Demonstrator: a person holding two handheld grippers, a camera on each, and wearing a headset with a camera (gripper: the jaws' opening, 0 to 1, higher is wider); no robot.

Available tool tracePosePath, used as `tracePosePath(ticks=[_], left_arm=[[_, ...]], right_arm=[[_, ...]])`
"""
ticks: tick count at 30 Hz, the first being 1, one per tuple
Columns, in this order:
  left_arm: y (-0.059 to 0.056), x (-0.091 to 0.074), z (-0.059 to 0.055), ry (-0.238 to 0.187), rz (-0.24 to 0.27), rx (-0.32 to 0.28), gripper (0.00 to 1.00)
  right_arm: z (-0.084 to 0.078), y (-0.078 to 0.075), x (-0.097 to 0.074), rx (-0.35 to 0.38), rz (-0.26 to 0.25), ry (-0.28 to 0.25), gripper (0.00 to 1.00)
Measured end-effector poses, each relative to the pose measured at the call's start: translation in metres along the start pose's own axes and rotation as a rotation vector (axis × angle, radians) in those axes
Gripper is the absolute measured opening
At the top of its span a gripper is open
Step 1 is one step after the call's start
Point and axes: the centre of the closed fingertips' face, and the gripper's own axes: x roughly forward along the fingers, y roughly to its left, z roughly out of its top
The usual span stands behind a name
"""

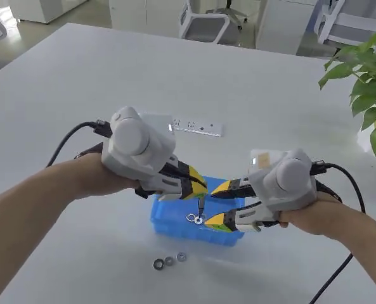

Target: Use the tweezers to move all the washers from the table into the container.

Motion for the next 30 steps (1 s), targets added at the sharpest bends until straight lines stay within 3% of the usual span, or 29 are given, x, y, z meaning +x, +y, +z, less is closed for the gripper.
tracePosePath(ticks=[8,13,30], left_arm=[[-0.002,-0.016,0.009,0.007,0.015,-0.024,0.06],[-0.005,-0.027,0.015,0.009,0.025,-0.022,0.06],[-0.028,-0.056,0.011,0.064,0.023,-0.021,0.06]], right_arm=[[0.005,0.0,-0.023,0.047,-0.068,-0.024,0.47],[0.005,0.007,-0.04,0.074,-0.099,-0.032,0.53],[-0.015,0.031,-0.071,0.151,-0.168,-0.02,0.69]])
